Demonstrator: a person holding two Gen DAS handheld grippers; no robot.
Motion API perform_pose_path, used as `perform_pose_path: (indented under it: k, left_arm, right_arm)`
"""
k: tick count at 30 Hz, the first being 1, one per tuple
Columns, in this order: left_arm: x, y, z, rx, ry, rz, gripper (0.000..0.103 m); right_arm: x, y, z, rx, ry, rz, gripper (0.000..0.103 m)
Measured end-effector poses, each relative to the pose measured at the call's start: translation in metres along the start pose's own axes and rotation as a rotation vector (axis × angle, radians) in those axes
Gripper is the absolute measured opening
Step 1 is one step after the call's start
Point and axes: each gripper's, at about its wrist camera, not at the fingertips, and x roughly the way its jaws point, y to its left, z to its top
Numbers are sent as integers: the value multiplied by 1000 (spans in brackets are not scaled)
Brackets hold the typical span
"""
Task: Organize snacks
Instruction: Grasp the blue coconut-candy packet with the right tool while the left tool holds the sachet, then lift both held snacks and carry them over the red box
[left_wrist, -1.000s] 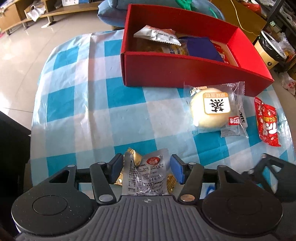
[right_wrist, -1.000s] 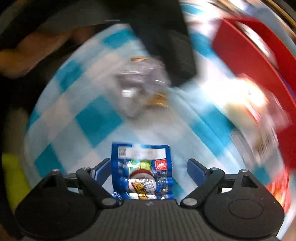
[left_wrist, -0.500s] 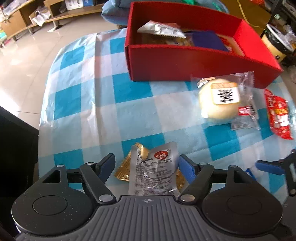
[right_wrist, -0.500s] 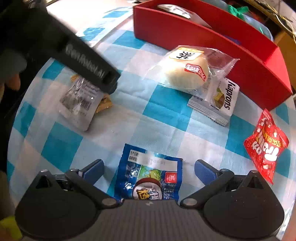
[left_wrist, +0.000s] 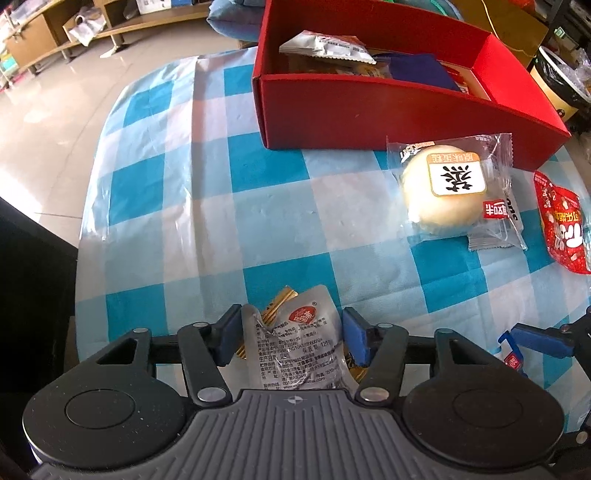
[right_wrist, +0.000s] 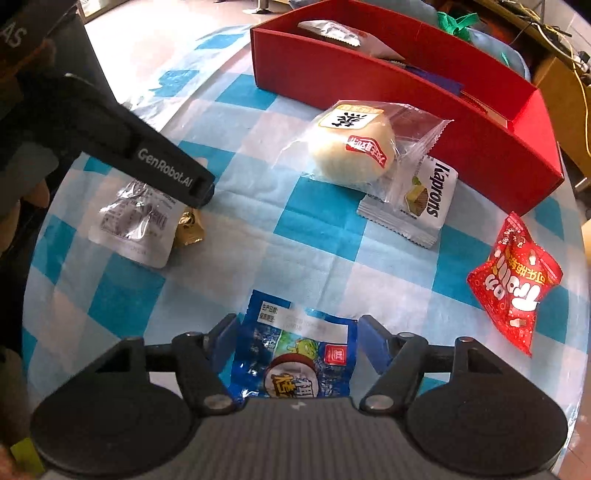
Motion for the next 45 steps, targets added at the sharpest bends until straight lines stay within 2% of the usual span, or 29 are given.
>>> perform_pose_path:
  k: [6, 7, 10, 13, 15, 17, 20, 25, 27, 30, 32, 34, 38, 45]
  left_arm:
    - [-4, -4, -1, 12, -24, 1, 64]
    - [-6, -4, -1, 10, -27, -2, 64]
    - [-9, -1, 1, 1, -39, -10, 64]
    - [-6, 0, 2, -4, -31, -7, 64]
    - [-4, 1, 2, -8, -21, -14, 65]
    - [-4, 2, 2, -18, -18, -23, 65]
    - [-4, 1, 2, -12, -17, -25, 68]
    - [0, 2, -1, -8, -4, -10, 77]
    - [1, 6, 0, -19, 0, -13, 78]
    - [5, 7, -2, -24, 20, -23, 79]
    - [4, 3, -3, -14, 14, -9, 77]
    - [1, 1, -3, -11, 5, -9, 64]
    - [-5, 2, -2, -27, -8, -13, 63]
    - [-23, 1, 4, -40, -62, -48, 63]
  right_arm:
    - [-9, -4, 3, 36, -29, 16, 60]
    - [-15, -10, 1, 43, -33, 21, 47]
    - [-16, -19, 4, 69, -30, 22, 44]
    - [-12, -27, 5, 97, -7, 44, 48]
    - [-12, -32, 6, 120, -8, 79, 56]
    - [-10, -37, 7, 148, 0, 120, 73]
    - [-9, -32, 7, 134, 11, 113, 80]
    - [-8, -17, -1, 48, 32, 17, 80]
    - [-5, -20, -7, 55, 51, 16, 80]
    - [-6, -16, -11, 28, 35, -6, 78]
    - [-8, -14, -11, 29, 30, -5, 69]
    - [-11, -18, -9, 47, 23, 8, 68]
    - [-17, -26, -8, 70, 12, 6, 68]
    - [-39, -38, -2, 132, -59, 23, 68]
